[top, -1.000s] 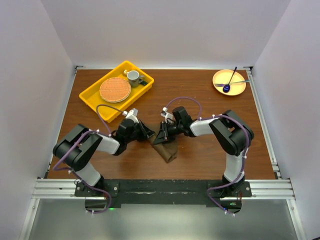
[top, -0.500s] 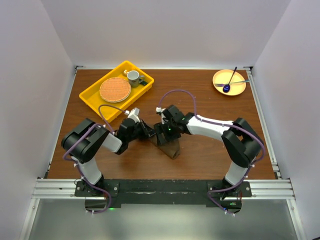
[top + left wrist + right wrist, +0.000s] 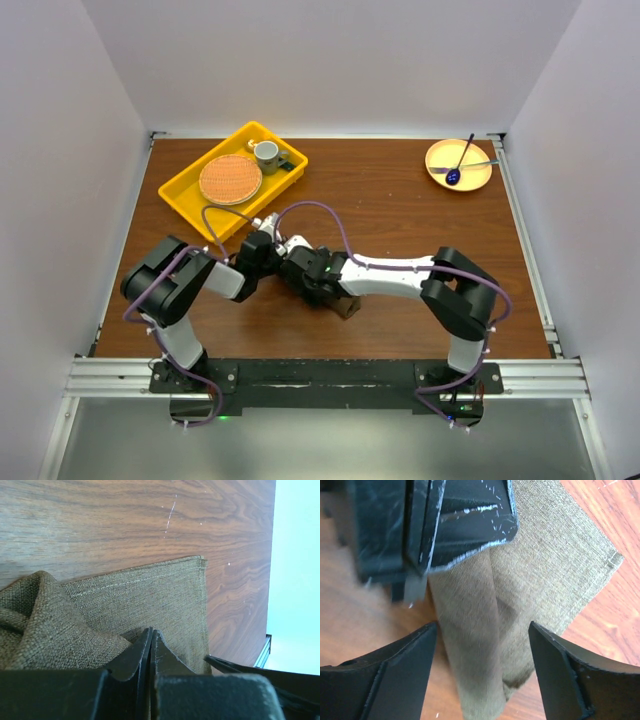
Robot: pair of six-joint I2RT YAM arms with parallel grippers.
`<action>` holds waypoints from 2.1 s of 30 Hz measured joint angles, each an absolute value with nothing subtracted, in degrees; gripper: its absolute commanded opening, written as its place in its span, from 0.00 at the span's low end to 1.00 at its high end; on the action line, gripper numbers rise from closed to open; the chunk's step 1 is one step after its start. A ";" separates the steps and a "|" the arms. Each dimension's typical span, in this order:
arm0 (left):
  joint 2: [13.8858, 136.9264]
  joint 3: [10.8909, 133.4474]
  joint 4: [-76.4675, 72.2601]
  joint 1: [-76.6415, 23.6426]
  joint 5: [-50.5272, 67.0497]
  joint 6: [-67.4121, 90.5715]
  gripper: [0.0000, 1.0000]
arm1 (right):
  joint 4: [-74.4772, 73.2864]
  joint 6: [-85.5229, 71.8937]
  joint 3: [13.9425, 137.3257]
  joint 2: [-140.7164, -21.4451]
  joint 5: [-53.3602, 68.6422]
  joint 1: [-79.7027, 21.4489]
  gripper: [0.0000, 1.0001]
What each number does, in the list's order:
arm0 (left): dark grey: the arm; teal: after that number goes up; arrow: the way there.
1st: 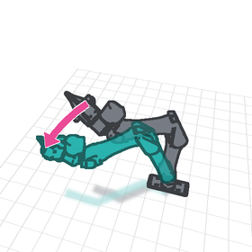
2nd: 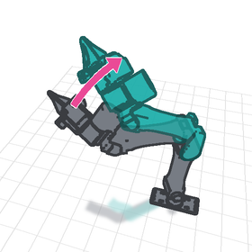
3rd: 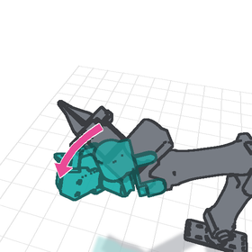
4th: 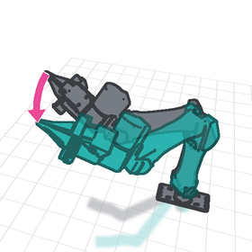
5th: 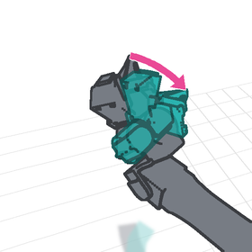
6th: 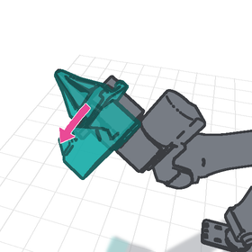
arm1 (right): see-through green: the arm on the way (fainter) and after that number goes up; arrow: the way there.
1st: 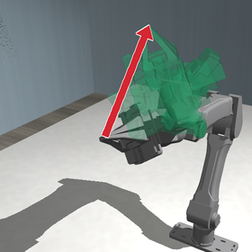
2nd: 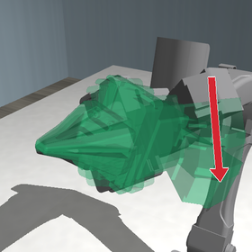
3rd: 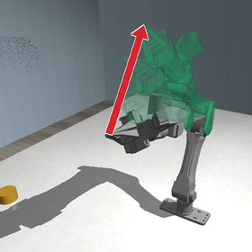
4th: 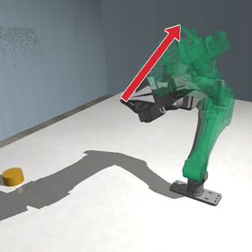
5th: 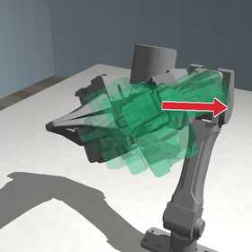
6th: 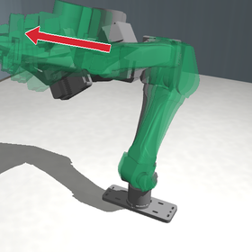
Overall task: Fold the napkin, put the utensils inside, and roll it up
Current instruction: Roll the napkin with the utensil
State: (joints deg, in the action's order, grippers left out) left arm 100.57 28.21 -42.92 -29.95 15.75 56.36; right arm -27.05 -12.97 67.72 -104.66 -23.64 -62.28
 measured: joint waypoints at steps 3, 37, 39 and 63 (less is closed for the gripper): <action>100.20 28.42 -41.87 -29.91 15.90 56.36 0.04 | -26.61 -13.52 68.69 -106.85 -25.85 -63.33 0.75; 75.57 32.82 -16.71 -25.30 11.84 48.58 0.37 | 12.25 -32.27 51.46 -110.91 45.56 -34.02 0.00; 78.83 31.44 -19.40 -26.15 12.93 49.17 0.36 | 14.98 -34.63 50.52 -112.01 48.64 -33.74 0.00; 96.01 28.93 -35.57 -27.53 11.97 52.56 0.14 | -14.04 -23.77 57.17 -100.03 23.94 -40.82 0.66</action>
State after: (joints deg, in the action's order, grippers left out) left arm 96.01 28.93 -35.57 -27.53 11.97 52.56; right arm -14.04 -23.77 57.17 -100.03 23.94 -40.82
